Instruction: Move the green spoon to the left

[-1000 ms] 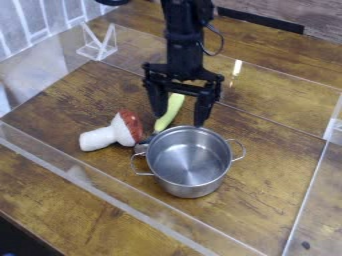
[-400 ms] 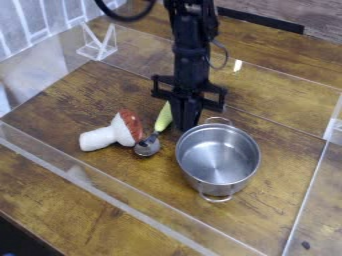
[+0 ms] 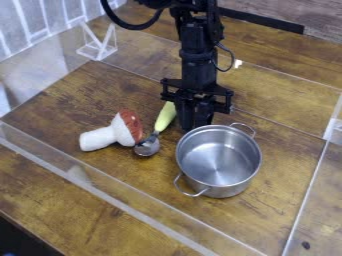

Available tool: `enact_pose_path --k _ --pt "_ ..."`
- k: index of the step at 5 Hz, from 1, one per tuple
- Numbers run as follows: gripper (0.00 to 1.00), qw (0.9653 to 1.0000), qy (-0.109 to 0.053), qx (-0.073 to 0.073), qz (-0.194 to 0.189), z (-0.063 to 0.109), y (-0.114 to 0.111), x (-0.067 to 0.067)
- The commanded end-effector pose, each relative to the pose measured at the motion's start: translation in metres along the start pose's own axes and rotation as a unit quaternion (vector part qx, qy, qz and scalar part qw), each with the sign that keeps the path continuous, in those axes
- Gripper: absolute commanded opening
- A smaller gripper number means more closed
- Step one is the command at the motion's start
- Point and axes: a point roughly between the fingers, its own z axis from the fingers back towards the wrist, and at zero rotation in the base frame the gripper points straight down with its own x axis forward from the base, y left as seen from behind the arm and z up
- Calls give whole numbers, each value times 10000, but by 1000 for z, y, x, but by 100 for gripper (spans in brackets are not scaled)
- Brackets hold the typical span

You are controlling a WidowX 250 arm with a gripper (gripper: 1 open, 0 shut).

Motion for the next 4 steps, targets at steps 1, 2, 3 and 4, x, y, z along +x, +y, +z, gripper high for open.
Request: enact_pose_path --k 1,2,3,4 --pt "0 9991 -365 -52 -216 37 3 2" --pt "0 9984 -331 -122 -442 43 2 1" --pt "0 9988 -368 -215 -256 55 29 8" --pt "100 9985 -381 -388 -58 61 54 16"
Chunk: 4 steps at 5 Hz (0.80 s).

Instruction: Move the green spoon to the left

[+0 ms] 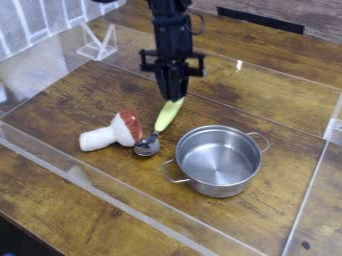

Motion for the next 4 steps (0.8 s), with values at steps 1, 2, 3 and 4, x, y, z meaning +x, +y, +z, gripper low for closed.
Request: enact_pose_path --k 1,2,3,4 --pt "100 9994 -239 -40 -257 20 0 -5" --pt "100 9984 -113 -125 -540 15 -11 -18" --pt "100 9994 -163 -236 -178 9 -20 -21" --pt "0 9991 -203 -307 197 -3 -25 -22"
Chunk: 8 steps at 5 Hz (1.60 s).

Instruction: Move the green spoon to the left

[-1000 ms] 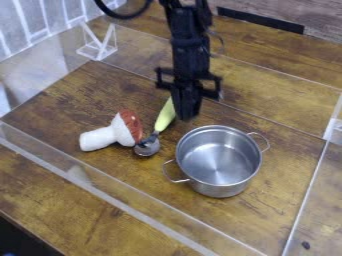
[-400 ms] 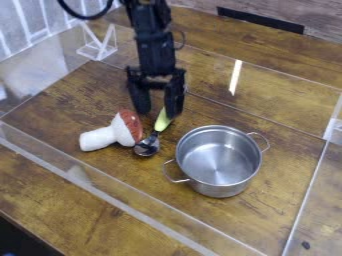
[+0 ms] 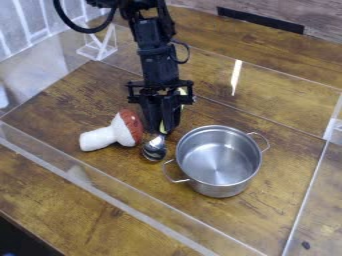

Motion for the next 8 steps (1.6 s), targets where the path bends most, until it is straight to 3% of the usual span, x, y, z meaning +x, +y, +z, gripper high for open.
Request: enact_pose_path --k 1,2,3,4,6,8 --pt "0 9978 -560 -9 -353 55 -23 5" --pt "0 9962 -695 -59 -516 81 -31 8" --pt "0 9942 -945 -130 -487 101 -30 2" --pt "0 9930 -1105 -144 -384 111 -23 -3" --pt "0 9915 -1255 -97 -327 129 13 -22" --pt "0 9903 -1228 -22 -647 138 38 -27"
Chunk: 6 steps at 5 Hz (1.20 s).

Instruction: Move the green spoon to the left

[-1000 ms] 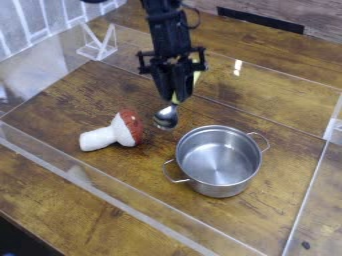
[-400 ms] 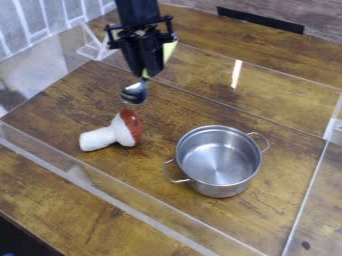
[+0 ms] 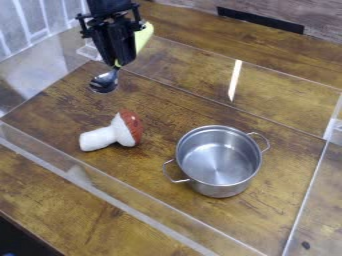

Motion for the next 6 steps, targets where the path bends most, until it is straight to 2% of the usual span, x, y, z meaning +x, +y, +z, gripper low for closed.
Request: enact_pose_path --k 1,2,3,4,6 --pt "0 9981 -572 236 75 39 10 -6" --pt "0 9975 -607 232 263 37 27 -14" --pt "0 9965 -671 167 479 33 43 -23" --pt "0 9944 -768 42 724 30 55 -30" --pt "0 9835 -1097 57 1436 31 61 -33"
